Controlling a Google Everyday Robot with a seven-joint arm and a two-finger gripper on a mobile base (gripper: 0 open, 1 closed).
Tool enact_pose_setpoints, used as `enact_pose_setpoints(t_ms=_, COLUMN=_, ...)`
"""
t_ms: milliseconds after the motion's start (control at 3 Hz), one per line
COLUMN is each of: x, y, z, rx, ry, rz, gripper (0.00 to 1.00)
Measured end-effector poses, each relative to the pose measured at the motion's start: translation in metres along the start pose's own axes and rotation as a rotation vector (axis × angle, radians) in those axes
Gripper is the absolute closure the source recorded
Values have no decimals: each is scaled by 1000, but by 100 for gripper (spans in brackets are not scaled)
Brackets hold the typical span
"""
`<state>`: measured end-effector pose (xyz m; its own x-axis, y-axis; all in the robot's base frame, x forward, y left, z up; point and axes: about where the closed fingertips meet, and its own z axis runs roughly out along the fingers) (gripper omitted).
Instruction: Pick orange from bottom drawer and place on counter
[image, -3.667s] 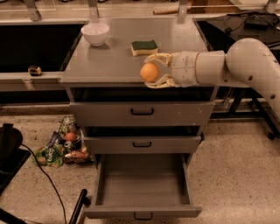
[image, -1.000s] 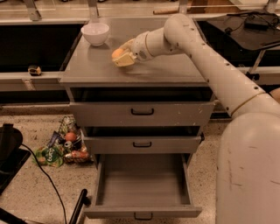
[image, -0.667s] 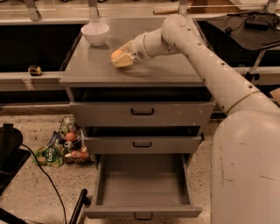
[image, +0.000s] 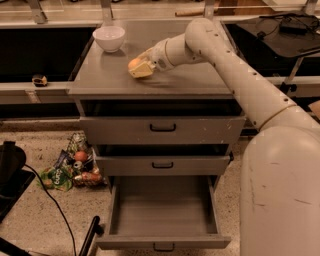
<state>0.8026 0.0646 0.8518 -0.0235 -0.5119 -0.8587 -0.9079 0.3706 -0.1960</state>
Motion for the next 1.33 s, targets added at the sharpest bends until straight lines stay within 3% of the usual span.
enact_pose_setpoints(t_ms=333, x=1, y=-2, z=-2, rx=15, ry=-14, rz=-4, gripper=11)
enact_pose_setpoints(t_ms=667, x=-4, y=-3, z=-8, rx=34, ry=-23, rz=-15, gripper=0)
enact_pose_setpoints(t_ms=1000, x=-11, y=-6, z=-29, rx=90, ry=-22, rz=-37, gripper=0)
enact_pose_setpoints(t_ms=1333, x=-23, y=-12, z=-72, rx=200, ry=-19, rz=-80, gripper=0)
